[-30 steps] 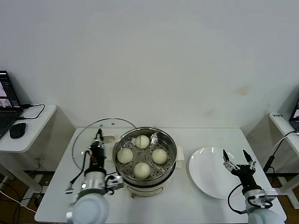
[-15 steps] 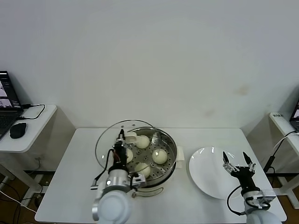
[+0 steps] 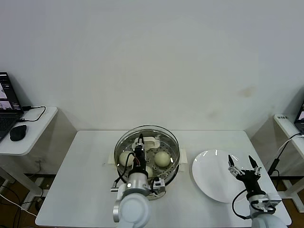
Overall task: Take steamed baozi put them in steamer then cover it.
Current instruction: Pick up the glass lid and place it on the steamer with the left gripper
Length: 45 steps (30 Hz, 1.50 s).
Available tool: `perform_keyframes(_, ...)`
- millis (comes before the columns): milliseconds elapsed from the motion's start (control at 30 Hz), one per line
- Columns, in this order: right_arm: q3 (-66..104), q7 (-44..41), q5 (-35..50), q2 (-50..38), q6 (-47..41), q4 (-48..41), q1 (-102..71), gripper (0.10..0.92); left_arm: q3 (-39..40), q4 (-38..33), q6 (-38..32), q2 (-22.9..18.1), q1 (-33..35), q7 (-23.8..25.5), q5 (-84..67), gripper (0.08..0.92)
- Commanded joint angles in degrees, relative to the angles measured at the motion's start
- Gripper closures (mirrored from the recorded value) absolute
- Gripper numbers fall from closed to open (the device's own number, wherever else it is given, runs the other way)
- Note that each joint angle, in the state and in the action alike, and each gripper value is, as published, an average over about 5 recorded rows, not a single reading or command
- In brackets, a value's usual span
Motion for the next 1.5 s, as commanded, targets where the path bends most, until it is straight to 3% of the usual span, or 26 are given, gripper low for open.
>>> perform_keyframes(33,0.0,0.0,0.1,0.0,0.0,-0.4,0.2,0.202,1.5,2.9,-0.1,-1.6,-0.2,-1.0,1.0,0.866)
perform_keyframes(1500,-0.2,-0.1,-0.6,0.4,0.9,-1.0,-0.2,0.203,-1.9,5.0,-4.6,0.3,1.5,-5.1,-0.5,0.866)
